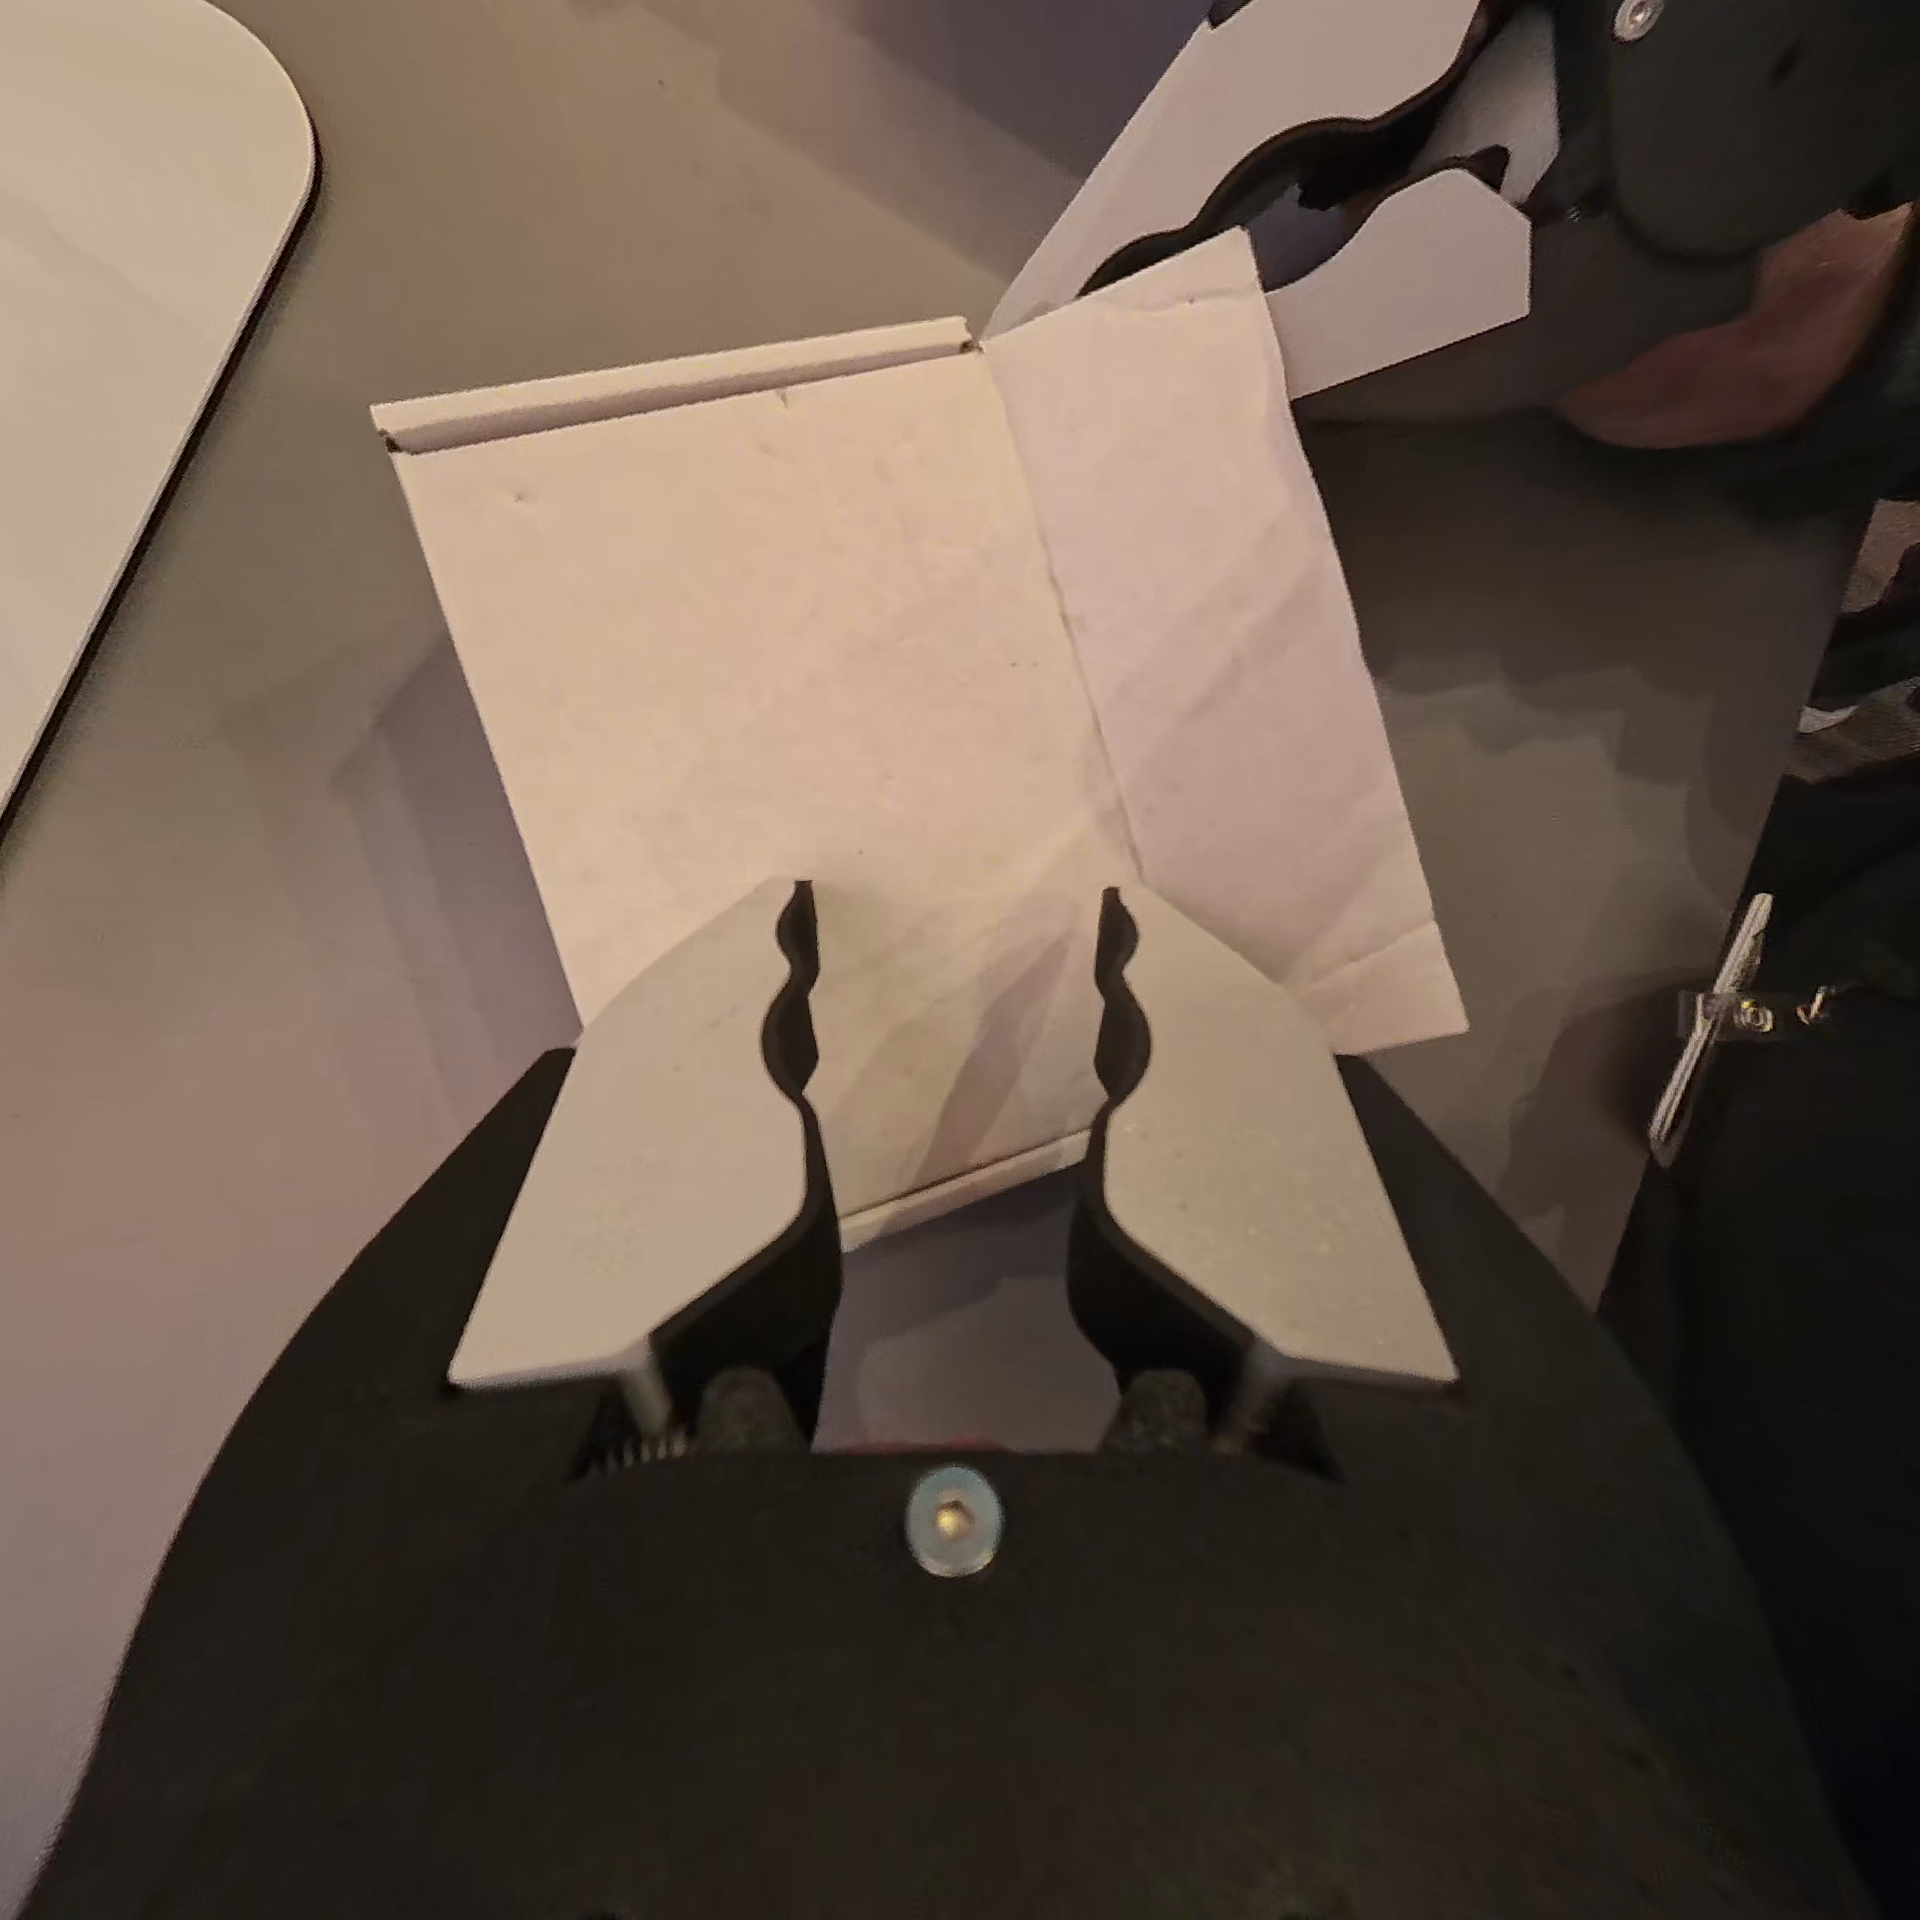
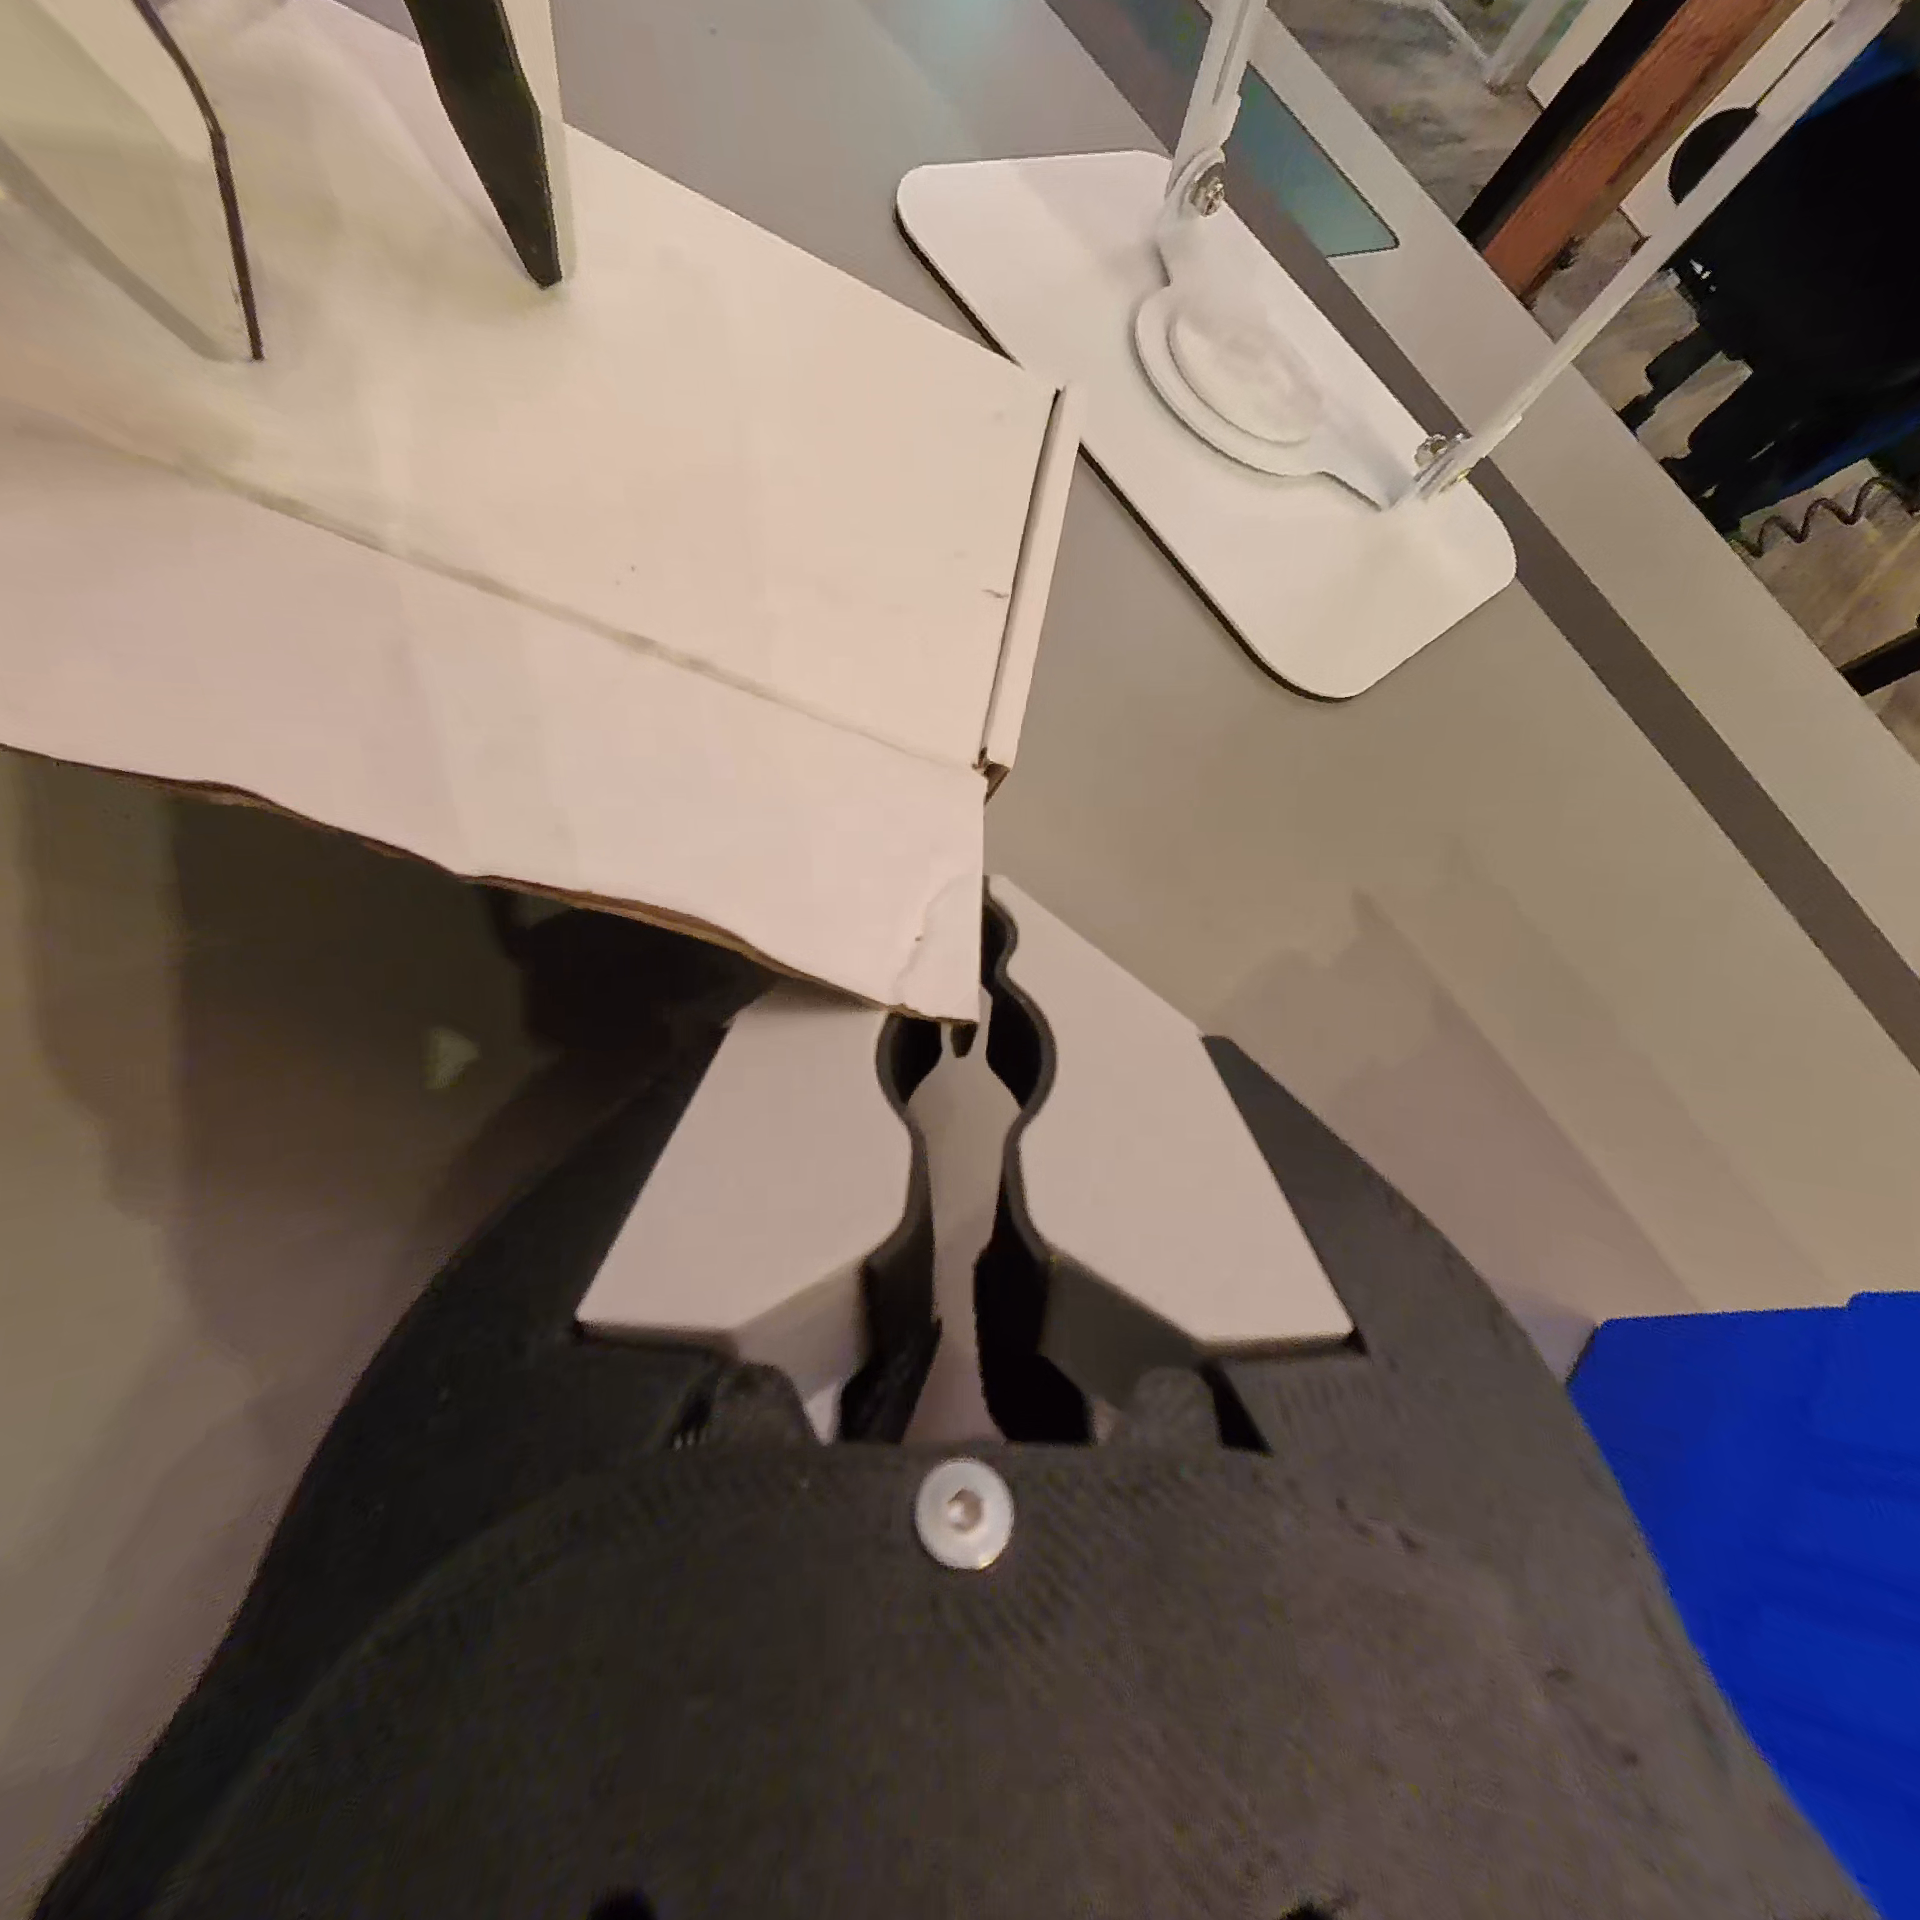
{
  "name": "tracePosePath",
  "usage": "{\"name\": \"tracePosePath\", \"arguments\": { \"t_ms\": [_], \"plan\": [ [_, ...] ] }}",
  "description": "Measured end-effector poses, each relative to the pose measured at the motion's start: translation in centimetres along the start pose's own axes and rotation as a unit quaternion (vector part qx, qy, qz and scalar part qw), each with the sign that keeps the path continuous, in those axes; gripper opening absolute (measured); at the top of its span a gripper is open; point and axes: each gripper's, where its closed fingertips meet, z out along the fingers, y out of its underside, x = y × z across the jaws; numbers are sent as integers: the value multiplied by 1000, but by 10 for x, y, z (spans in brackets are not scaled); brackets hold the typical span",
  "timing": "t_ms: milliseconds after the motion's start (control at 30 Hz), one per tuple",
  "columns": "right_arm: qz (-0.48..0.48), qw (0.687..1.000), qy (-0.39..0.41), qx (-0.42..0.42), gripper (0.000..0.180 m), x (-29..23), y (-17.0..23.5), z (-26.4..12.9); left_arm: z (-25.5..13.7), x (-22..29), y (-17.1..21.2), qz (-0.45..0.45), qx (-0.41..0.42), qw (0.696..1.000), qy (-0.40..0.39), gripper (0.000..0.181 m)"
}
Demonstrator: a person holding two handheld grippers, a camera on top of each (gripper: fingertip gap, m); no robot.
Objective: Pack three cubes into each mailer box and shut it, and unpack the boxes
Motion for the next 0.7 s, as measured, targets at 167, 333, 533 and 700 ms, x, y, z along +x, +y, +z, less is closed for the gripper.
{"name": "tracePosePath", "arguments": {
  "t_ms": [167,333,533,700],
  "plan": [
    [31,999,-8,-3,6,2,3,1,0,0,1,0,9,1000,-3,51],
    [3,1000,-7,-22,0,-3,7,2,-1,1,1,-4,12,1000,2,49],
    [45,998,-44,-9,0,-10,5,1,-1,2,3,1,9,1000,-3,49],
    [86,993,-87,-9,6,-21,8,-4,-1,2,3,2,14,1000,-10,49]
  ]
}}
